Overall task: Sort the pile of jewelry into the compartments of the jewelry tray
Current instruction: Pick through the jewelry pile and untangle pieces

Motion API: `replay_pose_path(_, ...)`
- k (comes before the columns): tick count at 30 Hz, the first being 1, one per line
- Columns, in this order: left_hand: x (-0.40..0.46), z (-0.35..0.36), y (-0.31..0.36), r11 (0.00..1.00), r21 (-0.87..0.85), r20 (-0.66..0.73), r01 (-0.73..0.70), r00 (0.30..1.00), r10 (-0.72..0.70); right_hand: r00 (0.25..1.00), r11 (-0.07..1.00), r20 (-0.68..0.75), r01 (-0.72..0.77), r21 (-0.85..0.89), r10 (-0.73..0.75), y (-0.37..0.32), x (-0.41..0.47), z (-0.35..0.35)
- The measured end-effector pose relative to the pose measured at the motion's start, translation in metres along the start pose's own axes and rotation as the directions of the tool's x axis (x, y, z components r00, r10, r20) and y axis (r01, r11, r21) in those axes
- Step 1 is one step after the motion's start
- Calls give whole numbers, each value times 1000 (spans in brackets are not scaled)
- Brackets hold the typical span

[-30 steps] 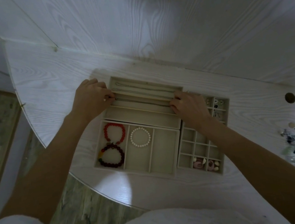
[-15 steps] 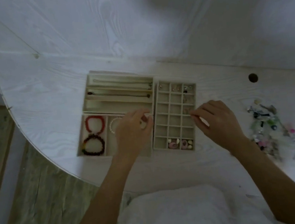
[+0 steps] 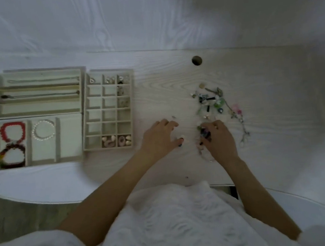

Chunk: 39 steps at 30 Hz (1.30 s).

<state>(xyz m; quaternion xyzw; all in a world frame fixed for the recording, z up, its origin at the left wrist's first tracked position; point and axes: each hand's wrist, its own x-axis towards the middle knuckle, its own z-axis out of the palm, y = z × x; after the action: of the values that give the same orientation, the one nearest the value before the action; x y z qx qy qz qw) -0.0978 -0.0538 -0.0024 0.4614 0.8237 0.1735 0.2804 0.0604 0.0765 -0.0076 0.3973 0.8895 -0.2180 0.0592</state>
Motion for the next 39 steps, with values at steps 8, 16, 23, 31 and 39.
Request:
replay_pose_path(8, -6, 43, 21, 976, -155, -151, 152, 973, -175, 983, 974, 4, 183, 134, -185, 34, 26, -17)
replay_pose_path(16, -4, 44, 30, 925, -134, -258, 356, 889, -379, 980, 997, -194, 16, -82, -31, 69, 88, -62)
replay_pose_path(23, 32, 27, 59, 984, 4, -369, 177, 915, -164, 997, 982, -38, 60, -180, -68, 72, 99, -59)
replay_pose_path(31, 86, 14, 103, 955, -293, -197, -37, 980, -23, 992, 928, 27, 105, 356, -122, 73, 98, -105)
replay_pose_path(39, 74, -1, 133, 702, -712, -14, -31, 999, 31, 976, 530, 12, 106, 842, -215, 37, 69, -158)
